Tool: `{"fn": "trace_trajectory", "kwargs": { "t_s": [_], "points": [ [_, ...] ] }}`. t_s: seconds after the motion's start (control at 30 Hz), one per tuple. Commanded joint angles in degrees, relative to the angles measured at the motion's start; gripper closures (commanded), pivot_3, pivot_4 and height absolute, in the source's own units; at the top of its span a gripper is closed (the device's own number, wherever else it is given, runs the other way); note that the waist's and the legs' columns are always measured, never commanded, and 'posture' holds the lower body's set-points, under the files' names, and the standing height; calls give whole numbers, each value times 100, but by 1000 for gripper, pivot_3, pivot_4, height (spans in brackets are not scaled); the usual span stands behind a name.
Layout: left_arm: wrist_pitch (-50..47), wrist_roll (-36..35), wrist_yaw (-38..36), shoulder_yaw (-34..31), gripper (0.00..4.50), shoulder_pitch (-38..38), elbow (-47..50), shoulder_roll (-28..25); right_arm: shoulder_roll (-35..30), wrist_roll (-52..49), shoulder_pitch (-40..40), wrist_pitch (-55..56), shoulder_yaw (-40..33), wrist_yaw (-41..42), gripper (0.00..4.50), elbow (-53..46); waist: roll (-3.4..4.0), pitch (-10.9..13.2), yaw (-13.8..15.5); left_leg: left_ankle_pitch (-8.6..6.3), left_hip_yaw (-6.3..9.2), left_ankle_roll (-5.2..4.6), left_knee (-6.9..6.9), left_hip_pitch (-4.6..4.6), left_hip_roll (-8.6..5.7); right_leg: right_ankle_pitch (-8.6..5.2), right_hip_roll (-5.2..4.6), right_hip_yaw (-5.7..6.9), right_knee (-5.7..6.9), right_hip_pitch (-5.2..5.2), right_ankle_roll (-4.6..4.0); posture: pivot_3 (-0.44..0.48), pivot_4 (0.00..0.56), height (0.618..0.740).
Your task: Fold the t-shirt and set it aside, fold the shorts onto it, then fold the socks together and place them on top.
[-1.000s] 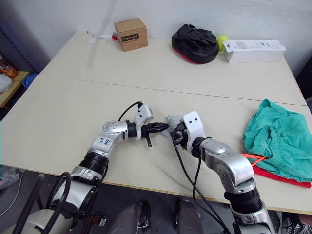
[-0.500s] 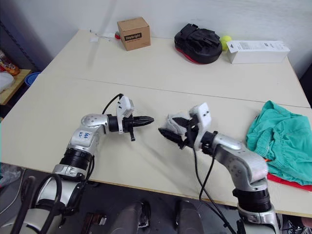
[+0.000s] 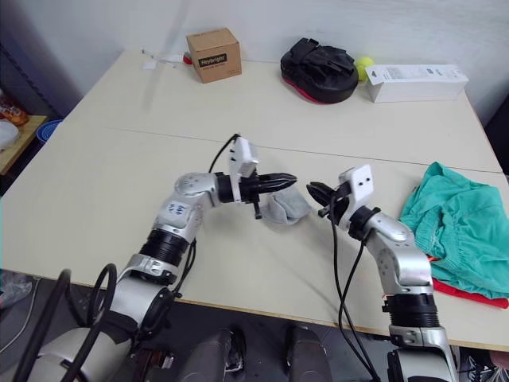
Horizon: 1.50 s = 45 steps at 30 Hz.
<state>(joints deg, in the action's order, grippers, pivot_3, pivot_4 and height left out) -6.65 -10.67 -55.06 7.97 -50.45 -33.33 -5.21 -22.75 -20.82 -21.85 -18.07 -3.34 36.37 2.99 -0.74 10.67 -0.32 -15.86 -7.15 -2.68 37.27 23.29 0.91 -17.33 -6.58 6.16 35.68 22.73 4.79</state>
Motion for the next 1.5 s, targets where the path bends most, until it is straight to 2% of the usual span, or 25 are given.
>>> {"fn": "trace_trajectory", "kwargs": {
  "t_s": [0.03,0.3,0.5,0.6,0.67,0.77,0.9,1.0,1.13,1.3,1.5],
  "points": [
    [92,270,292,113,4500,-62,-225,27,108,320,-102,533,144,-56,4453,115,-1,0,-8,2,0,2,0,0,1,0,1,0,1,0,0,0,150,740],
    [118,778,843,226,4500,256,-514,-225,383,691,-21,956,322,-224,4453,320,-1,1,6,6,4,1,5,-2,2,0,-5,-3,2,1,0,0,150,740],
    [359,890,927,248,4500,428,-630,-271,322,1037,68,1146,496,-190,4453,472,-1,1,0,6,5,1,6,-2,1,0,-8,-3,7,0,0,0,150,740],
    [473,881,939,228,4500,459,-633,-271,282,866,64,949,344,-141,4453,464,-1,1,0,6,5,3,6,-7,1,0,-8,-4,0,0,0,0,150,740],
    [621,867,899,221,4500,462,-652,-272,295,331,10,491,69,11,4453,327,-1,1,2,7,5,4,6,-8,1,0,-9,-4,-1,0,0,0,150,740],
    [799,836,764,219,4500,438,-686,-284,128,-568,-167,-537,-279,372,3851,17,-1,1,5,6,7,3,6,-8,1,0,-11,-4,0,-1,-1,0,150,740],
    [983,856,629,217,4500,388,-800,-346,-418,-1175,-583,-2056,-327,769,2480,65,-1,1,-2,3,8,-2,6,-7,1,0,-15,-4,-3,0,-1,0,150,740],
    [1145,843,537,176,4500,369,-864,-429,-743,-1258,-1342,-3084,-221,886,1379,852,0,1,-40,3,11,-2,5,-8,2,1,-17,-3,-2,2,-3,0,150,740],
    [1243,787,408,141,4500,403,-850,-526,-692,-954,-2345,-3641,108,1021,43,2197,0,1,-108,4,11,0,4,-7,2,2,-20,-1,2,6,-7,0,150,740],
    [1284,748,332,120,4500,469,-780,-547,-513,-616,-3000,-4070,576,1444,43,3494,-1,0,-143,5,3,1,4,-4,1,2,-18,0,19,6,-8,0,150,740],
    [1302,763,335,103,4500,576,-708,-661,-513,-596,-3223,-4678,1050,2428,43,3617,-1,0,-157,4,3,-1,7,-6,3,2,-17,1,23,4,-7,0,150,740]
  ]
}}
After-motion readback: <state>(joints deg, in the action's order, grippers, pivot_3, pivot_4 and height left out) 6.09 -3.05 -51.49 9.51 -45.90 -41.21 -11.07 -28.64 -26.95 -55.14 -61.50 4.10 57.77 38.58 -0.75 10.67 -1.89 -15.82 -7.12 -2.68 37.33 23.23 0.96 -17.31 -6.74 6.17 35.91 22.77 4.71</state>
